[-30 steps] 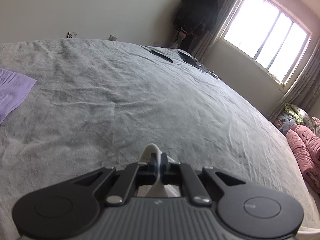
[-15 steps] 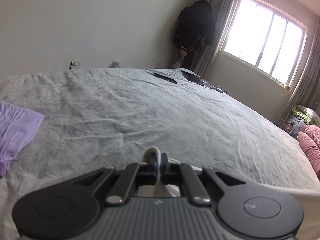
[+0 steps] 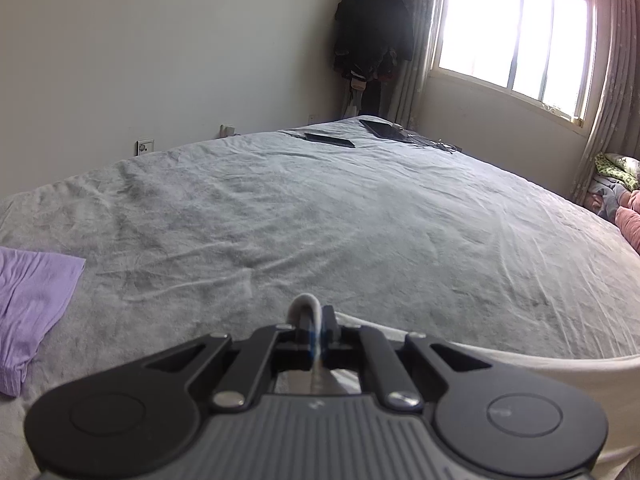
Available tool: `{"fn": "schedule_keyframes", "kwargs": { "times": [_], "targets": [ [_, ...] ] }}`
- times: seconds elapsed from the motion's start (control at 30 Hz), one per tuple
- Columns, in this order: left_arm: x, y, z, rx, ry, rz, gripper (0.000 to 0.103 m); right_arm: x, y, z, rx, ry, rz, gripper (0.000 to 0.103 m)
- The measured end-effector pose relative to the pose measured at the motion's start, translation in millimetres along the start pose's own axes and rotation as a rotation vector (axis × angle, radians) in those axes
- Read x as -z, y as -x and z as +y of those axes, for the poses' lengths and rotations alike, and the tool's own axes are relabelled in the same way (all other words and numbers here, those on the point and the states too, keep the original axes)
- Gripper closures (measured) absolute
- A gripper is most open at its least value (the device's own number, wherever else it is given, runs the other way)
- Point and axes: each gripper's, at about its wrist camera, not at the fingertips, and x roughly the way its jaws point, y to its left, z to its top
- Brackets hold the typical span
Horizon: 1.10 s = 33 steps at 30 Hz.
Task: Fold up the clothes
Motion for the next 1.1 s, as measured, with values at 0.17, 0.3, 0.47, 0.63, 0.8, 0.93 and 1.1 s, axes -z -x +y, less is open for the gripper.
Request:
{"fn": "schedule_keyframes", "kwargs": {
  "times": [0.17,0.3,0.47,0.63,0.8,0.93,1.1],
  "targets": [
    [8.1,-14.9,-7.9,-0.054,-0.084,0.047,0.100,-7.6,-28.9,3.6,0.061,-0.010,0.023,0.099],
    [13.3,-25.3,-11.2,-0.048,-0.132,0.083,0.100,16.3,-62.3,16.4,0.105,0.050,0.143,0.100],
    [18.5,-36.5,-15.1,-0.079,-0.182,0.145,0.097,36.6,-78.4,26.0,0.127,0.088,0.226,0.102],
    [19.6,-41.6,-8.5,-0.113,-0.165,0.174,0.082,38.8,-82.0,24.0,0.098,0.096,0.261,0.102],
    [14.0,-38.8,4.7,-0.151,-0.112,0.162,0.052,41.2,-80.5,-4.5,0.013,-0.056,0.348,0.089],
    [11.7,-40.4,14.7,-0.145,-0.046,0.177,0.048,52.6,-75.4,-35.0,-0.065,-0.251,0.421,0.089],
    [12.8,-44.6,28.6,-0.129,0.061,0.210,0.045,71.9,-70.1,-57.8,-0.212,-0.552,0.490,0.089]
  ]
}}
